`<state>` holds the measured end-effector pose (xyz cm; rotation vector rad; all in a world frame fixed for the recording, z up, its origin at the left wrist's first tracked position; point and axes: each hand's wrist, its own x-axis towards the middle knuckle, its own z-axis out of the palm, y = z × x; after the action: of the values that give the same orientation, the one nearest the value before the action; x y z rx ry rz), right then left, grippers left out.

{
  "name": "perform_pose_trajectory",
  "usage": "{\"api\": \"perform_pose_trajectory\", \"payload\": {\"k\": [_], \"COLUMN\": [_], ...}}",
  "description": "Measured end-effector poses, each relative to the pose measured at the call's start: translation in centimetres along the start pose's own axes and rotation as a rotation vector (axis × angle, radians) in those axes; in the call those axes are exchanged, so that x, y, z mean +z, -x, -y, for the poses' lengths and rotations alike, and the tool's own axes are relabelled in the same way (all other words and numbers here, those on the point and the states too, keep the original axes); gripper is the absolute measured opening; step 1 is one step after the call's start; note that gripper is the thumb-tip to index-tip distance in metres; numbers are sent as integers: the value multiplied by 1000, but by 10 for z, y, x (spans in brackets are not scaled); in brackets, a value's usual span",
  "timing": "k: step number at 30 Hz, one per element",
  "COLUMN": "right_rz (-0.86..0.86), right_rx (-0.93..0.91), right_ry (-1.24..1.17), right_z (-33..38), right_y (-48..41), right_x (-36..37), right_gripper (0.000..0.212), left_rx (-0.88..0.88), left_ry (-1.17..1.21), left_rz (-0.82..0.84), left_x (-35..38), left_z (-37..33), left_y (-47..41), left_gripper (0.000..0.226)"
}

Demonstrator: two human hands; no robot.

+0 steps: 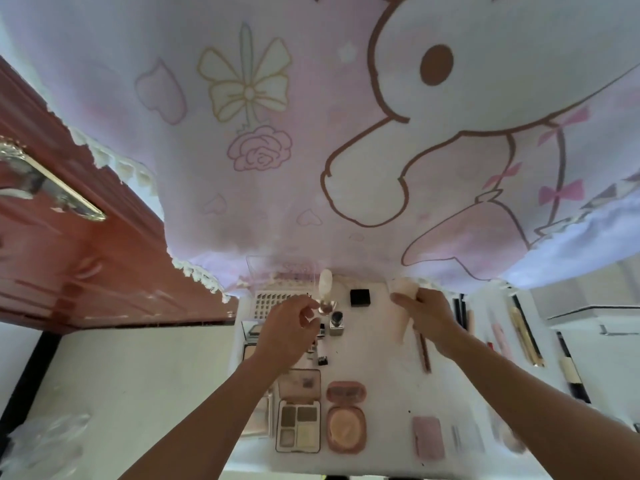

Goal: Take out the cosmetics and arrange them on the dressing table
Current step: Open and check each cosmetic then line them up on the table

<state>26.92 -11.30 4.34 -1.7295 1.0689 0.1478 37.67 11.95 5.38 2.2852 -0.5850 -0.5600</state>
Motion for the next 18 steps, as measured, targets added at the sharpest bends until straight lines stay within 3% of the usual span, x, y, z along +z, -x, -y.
{"api": "perform_pose_trajectory", "payload": {"k": [3, 7, 12, 18], "right_rz": [43, 144, 202, 179], "right_rx": [-15, -104, -148, -292], "right_ry": [-327, -474, -550, -334], "right_z": [33, 63, 78, 81], "right_y": [18, 43, 62, 77], "right_x": [-30, -59, -68, -74], "right_gripper": [20, 18, 19, 17], "left_rx": [-13, -93, -204, -223], "left_ry": [58, 364, 757, 833], "left_rz": [54, 144, 289, 302], "left_x": [-4, -11, -22, -27], "left_z": [-22, -63, -112, -122], "left_y": [-3, -10, -8, -6], "left_gripper": [12, 7, 24, 34]}}
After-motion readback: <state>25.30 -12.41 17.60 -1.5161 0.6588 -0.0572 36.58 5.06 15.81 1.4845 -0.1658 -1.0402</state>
